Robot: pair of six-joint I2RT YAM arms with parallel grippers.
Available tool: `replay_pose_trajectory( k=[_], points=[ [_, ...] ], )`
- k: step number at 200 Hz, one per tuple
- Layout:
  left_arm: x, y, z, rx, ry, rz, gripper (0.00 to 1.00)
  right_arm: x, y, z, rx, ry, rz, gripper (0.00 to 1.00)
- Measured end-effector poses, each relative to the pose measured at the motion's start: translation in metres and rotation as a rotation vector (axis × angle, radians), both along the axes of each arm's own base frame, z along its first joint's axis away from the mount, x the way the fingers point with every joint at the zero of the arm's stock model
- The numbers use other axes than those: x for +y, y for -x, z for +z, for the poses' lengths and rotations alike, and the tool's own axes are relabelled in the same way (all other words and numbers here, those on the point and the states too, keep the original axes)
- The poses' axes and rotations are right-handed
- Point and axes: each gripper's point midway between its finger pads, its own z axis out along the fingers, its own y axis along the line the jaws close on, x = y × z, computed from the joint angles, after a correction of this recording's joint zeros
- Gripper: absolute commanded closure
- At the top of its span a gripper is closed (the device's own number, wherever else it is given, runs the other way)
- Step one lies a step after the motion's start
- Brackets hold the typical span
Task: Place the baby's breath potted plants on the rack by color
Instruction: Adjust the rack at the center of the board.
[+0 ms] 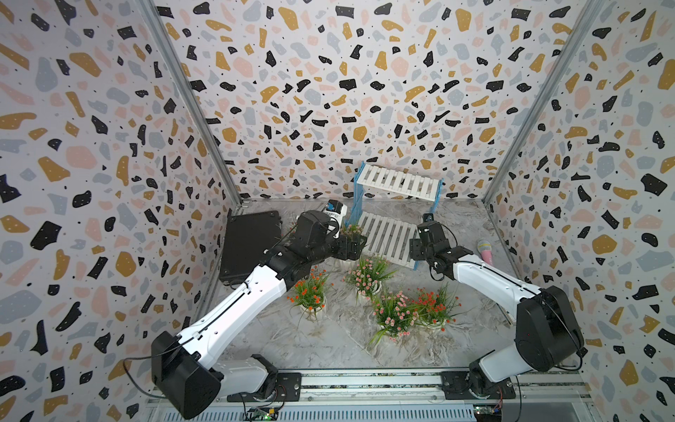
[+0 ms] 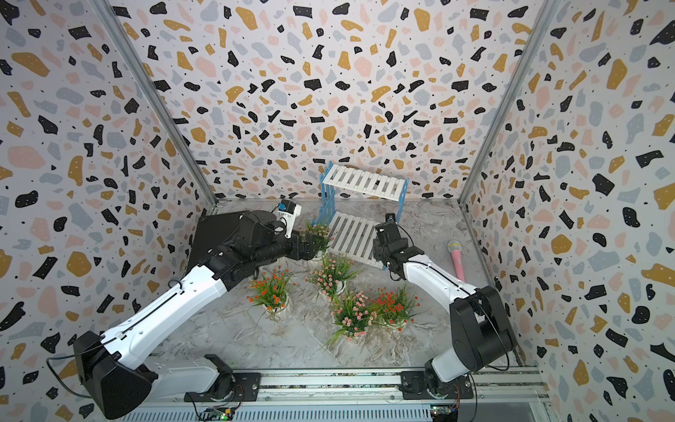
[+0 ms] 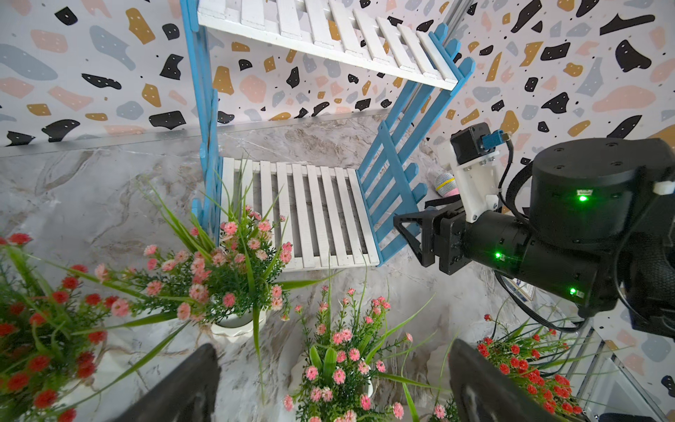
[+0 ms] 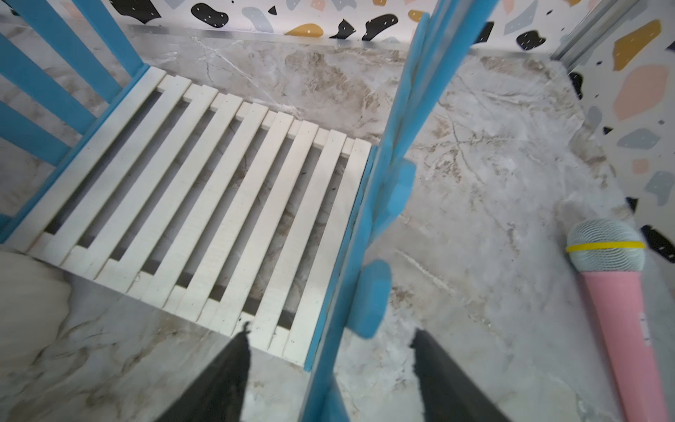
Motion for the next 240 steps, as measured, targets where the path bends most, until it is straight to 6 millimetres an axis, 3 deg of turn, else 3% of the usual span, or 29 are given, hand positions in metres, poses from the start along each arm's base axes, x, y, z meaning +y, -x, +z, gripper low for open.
replay_pose_trajectory(
  k=[12, 49, 79, 103, 138, 170, 202, 240],
  points=[
    [0.001, 0.001, -0.002, 0.002, -0.010, -0.003, 0.03, 0.000, 0.007, 0.011, -0.008, -0.007, 0.021, 0.10],
    [0.007, 0.006, -0.016, 0.036, -0.069, -0.004, 0.02, 0.003, 0.028, 0.070, -0.098, -0.089, 0.099, 0.09],
    [0.017, 0.018, -0.024, 0.052, -0.112, -0.009, 0.03, 0.013, 0.031, 0.093, -0.071, -0.168, 0.173, 0.10],
    [0.024, 0.037, -0.025, 0.045, -0.141, -0.031, 0.03, 0.026, 0.030, 0.085, 0.014, -0.243, 0.243, 0.10],
    [0.011, 0.073, -0.032, 0.031, -0.174, -0.116, 0.04, 0.039, 0.034, 0.053, 0.160, -0.318, 0.300, 0.11],
    [0.008, 0.103, -0.071, 0.079, -0.221, -0.155, 0.06, 0.051, 0.032, 0.053, 0.197, -0.377, 0.350, 0.11],
    [0.008, 0.120, -0.114, 0.125, -0.266, -0.149, 0.07, 0.061, 0.035, 0.042, 0.252, -0.415, 0.382, 0.12],
    [-0.006, 0.125, -0.136, 0.098, -0.263, -0.144, 0.07, 0.067, 0.041, 0.037, 0.293, -0.447, 0.402, 0.13]
  ],
)
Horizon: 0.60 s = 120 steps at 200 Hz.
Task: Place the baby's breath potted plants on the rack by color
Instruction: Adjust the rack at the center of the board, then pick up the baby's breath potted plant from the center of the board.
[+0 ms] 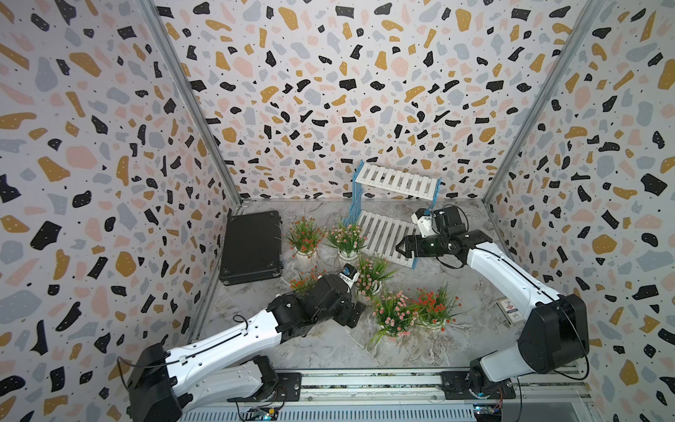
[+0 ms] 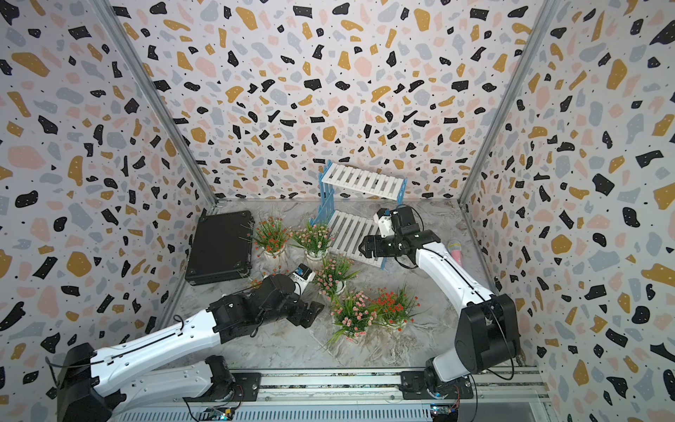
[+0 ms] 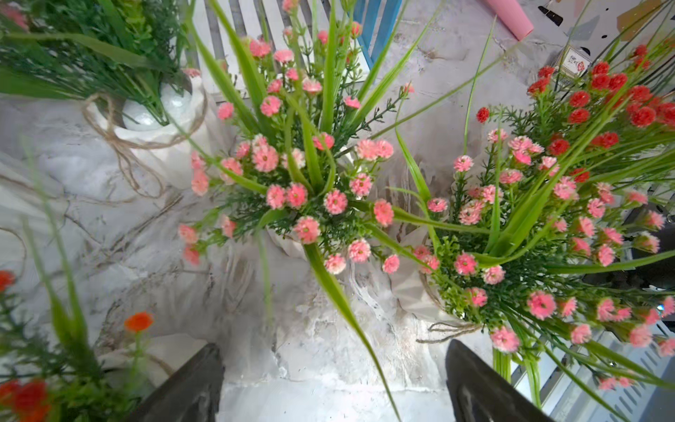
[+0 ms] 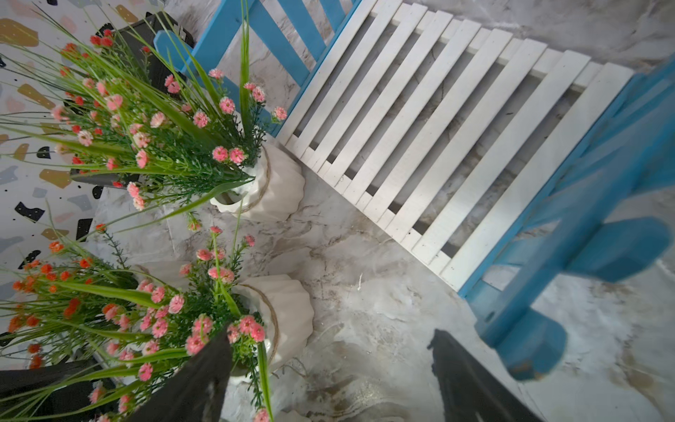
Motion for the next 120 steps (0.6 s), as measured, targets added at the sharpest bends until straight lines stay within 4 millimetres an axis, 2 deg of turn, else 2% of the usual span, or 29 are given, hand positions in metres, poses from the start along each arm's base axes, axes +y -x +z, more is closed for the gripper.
replay_pose_trajectory(
  k=[26, 68, 120],
  points=[
    [-0.009, -0.008, -0.013, -0.027, 0.009, 0.018, 0.06, 0.003, 0.001, 0.006, 0.003, -0.020, 0.009, 0.13],
    [-0.011, -0.018, -0.048, -0.051, -0.009, 0.054, 0.02, 0.006, 0.006, 0.011, 0.011, -0.047, 0.024, 0.12],
    [-0.034, -0.038, -0.060, -0.116, 0.023, 0.052, 0.01, 0.009, 0.011, 0.016, 0.014, -0.069, 0.037, 0.11]
  ],
)
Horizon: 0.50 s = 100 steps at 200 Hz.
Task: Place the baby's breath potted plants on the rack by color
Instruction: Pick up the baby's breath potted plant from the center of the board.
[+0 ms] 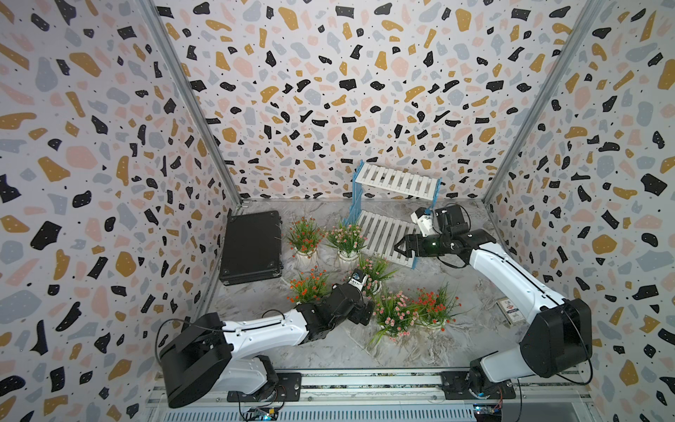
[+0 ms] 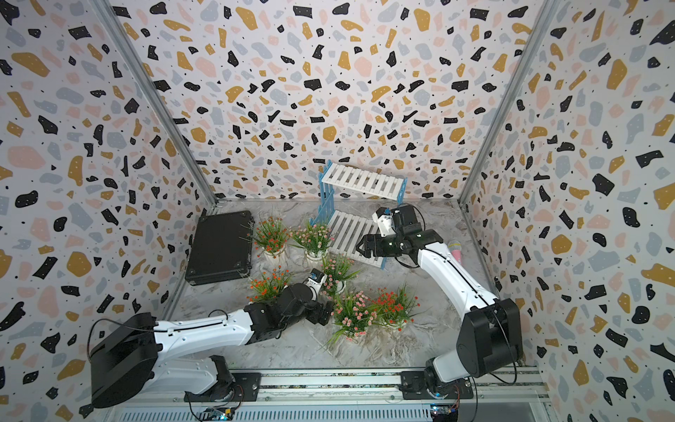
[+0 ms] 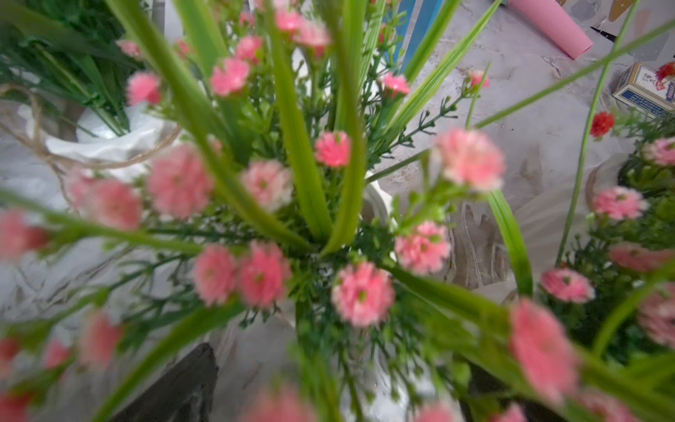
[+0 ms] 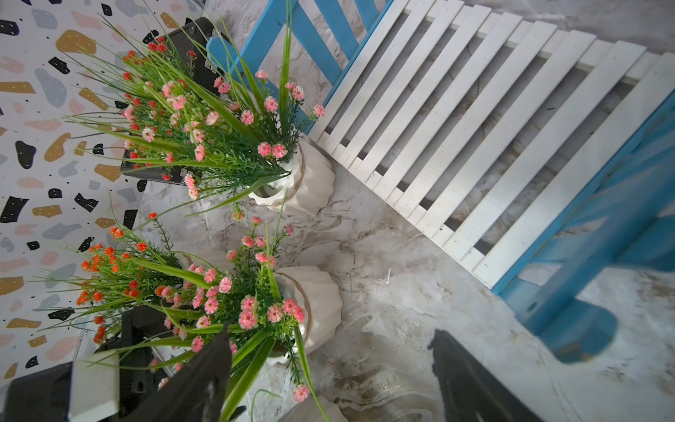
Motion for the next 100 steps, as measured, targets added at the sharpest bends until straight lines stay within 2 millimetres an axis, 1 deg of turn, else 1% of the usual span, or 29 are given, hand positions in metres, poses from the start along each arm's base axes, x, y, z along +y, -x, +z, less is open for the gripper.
replay_pose_trajectory(
  k=[18, 42, 69, 100],
  points=[
    [-0.007, -0.005, -0.009, -0.013, -0.006, -0.010, 0.01, 0.001, 0.001, 0.002, 0.000, -0.009, 0.005, 0.09],
    [-0.013, -0.011, -0.023, -0.017, -0.034, -0.008, 0.01, 0.002, 0.003, 0.005, -0.005, -0.017, 0.009, 0.08],
    [-0.015, -0.024, -0.029, -0.041, -0.042, 0.018, 0.01, 0.001, 0.006, 0.014, -0.027, -0.025, 0.011, 0.07],
    [-0.016, -0.037, -0.029, -0.070, -0.024, 0.046, 0.01, -0.001, 0.010, 0.021, -0.050, -0.033, 0.012, 0.07]
  ],
)
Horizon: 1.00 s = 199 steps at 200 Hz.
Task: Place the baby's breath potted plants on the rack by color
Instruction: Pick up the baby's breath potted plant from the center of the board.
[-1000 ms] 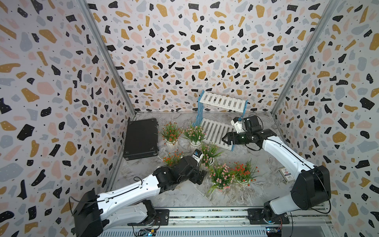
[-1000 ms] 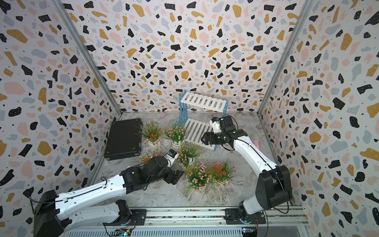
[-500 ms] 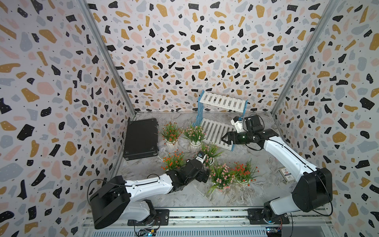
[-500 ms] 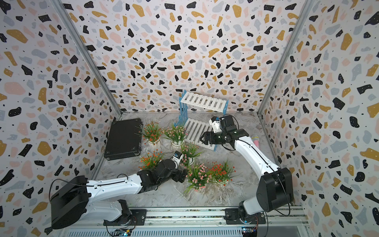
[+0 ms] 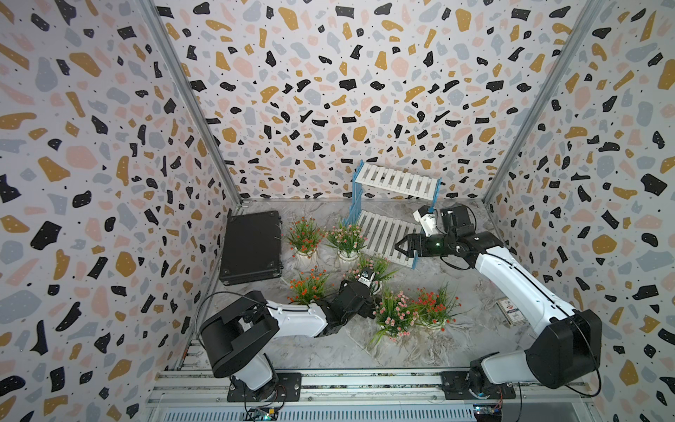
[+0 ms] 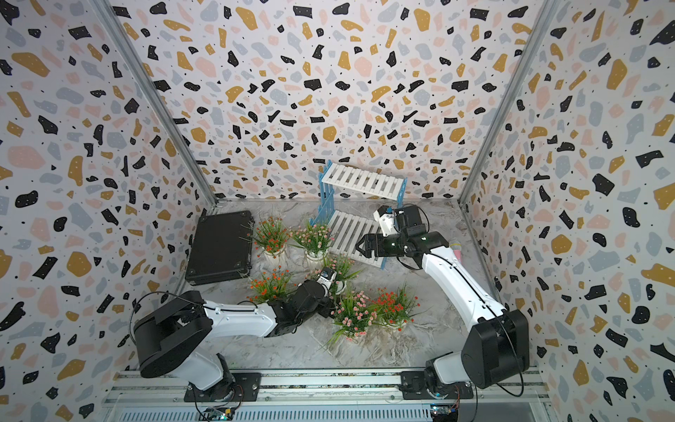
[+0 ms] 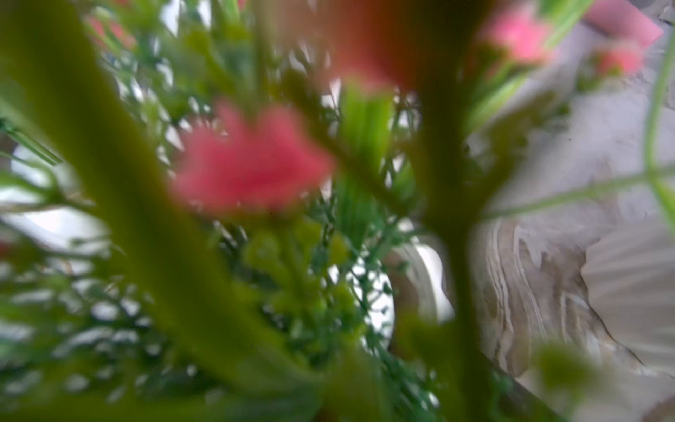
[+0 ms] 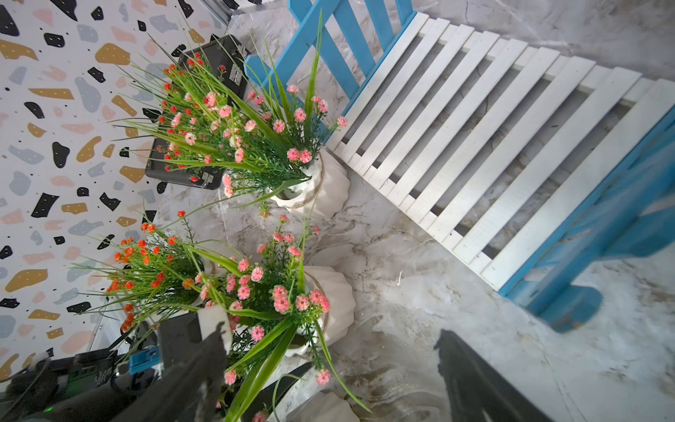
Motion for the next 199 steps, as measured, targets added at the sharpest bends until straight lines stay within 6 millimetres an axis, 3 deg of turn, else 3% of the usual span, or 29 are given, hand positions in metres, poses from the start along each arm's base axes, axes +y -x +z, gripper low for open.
replay_pose_trajectory(
  k=[54, 120, 161, 199],
  points=[
    [-0.002, -0.019, 0.001, -0.034, 0.057, 0.027, 0.00, -0.002, 0.004, -0.006, 0.009, 0.005, 0.001, 0.06],
    [-0.013, -0.021, -0.003, -0.047, 0.080, -0.017, 0.19, -0.004, 0.008, -0.005, 0.000, 0.006, 0.000, 0.08],
    [-0.020, -0.016, -0.002, -0.047, 0.081, -0.074, 0.23, -0.007, 0.013, 0.005, -0.034, 0.005, -0.009, 0.08],
    [-0.025, -0.010, 0.005, -0.044, 0.093, -0.123, 0.27, -0.016, 0.017, 0.026, -0.105, 0.009, -0.038, 0.09]
  ],
)
